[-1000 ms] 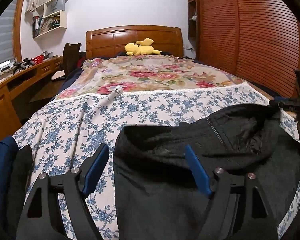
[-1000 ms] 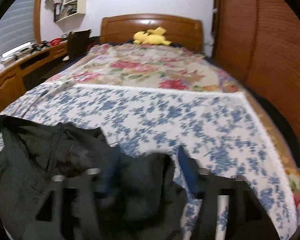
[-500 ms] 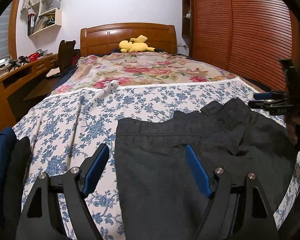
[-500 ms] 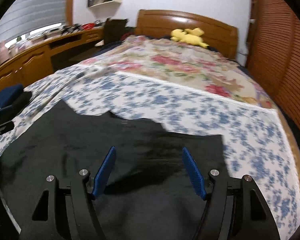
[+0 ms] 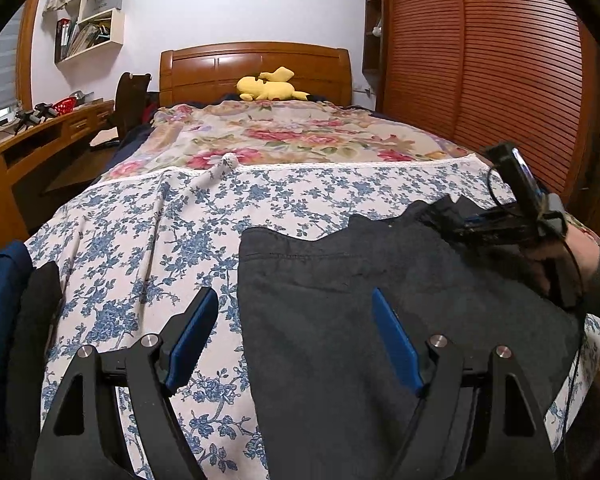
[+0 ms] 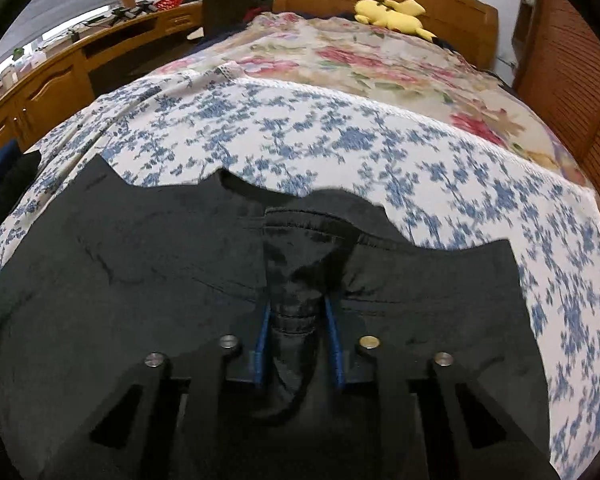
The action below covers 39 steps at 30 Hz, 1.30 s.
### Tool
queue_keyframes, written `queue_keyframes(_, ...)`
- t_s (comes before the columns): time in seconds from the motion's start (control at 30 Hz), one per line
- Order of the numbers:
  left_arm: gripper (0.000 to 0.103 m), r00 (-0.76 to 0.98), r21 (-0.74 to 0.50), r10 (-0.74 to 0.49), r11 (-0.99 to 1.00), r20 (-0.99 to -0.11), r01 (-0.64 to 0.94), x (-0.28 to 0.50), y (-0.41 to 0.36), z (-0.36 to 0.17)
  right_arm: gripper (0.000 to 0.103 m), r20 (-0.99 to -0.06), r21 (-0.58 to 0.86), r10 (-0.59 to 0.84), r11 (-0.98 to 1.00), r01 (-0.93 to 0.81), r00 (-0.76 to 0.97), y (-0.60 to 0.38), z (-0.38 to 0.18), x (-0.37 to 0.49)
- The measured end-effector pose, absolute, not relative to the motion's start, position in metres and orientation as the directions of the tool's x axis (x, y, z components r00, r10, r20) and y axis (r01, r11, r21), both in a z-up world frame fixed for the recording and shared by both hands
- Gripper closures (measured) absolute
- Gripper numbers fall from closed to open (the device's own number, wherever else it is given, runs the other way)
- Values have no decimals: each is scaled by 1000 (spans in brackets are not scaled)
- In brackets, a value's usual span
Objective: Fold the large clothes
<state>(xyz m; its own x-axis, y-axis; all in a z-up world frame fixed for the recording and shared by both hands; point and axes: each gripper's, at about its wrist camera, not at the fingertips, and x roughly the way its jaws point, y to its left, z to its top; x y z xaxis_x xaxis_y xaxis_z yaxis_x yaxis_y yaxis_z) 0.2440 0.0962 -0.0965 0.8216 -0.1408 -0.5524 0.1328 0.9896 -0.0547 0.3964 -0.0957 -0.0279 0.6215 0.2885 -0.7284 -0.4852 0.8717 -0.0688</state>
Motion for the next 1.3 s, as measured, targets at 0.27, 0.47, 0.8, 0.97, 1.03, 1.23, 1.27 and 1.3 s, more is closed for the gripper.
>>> queue_keyframes(0.27, 24, 823, -62, -174, 984, -541, 167, 246, 79, -91, 85, -675, -104, 250, 899, -425, 694, -78, -22, 407)
queue_keyframes(0.47, 24, 812, -58, -207, 976, -546, 210, 250, 56, -94, 46, -636, -61, 308, 894, -444, 707, -91, -1, 405)
queue_keyframes(0.8, 24, 787, -62, -240, 966, -568, 250, 262, 29, -104, 38, -657, -67, 188, 950, -305, 730, -186, 1, 422)
queue_keyframes(0.97, 24, 770, -86, -253, 964, -586, 252, 271, 25, -113, 38, -723, -67, 118, 969, -239, 681, -217, -32, 452)
queue_keyframes(1.03, 24, 761, -86, -253, 964, -597, 253, 274, 24, -118, 38, -746, -58, 103, 974, -218, 658, -222, -41, 465)
queue_keyframes(1.23, 24, 749, -86, -253, 963, -613, 255, 279, 20, -124, 42, -782, 60, 185, 973, -225, 595, -226, -57, 493)
queue_keyframes(1.27, 24, 747, -86, -253, 963, -615, 256, 280, 19, -125, 65, -782, 76, 208, 967, -242, 587, -224, -59, 496)
queue_keyframes(1.3, 24, 746, -85, -253, 963, -616, 256, 280, 18, -126, 90, -781, 105, 250, 956, -274, 572, -224, -58, 497)
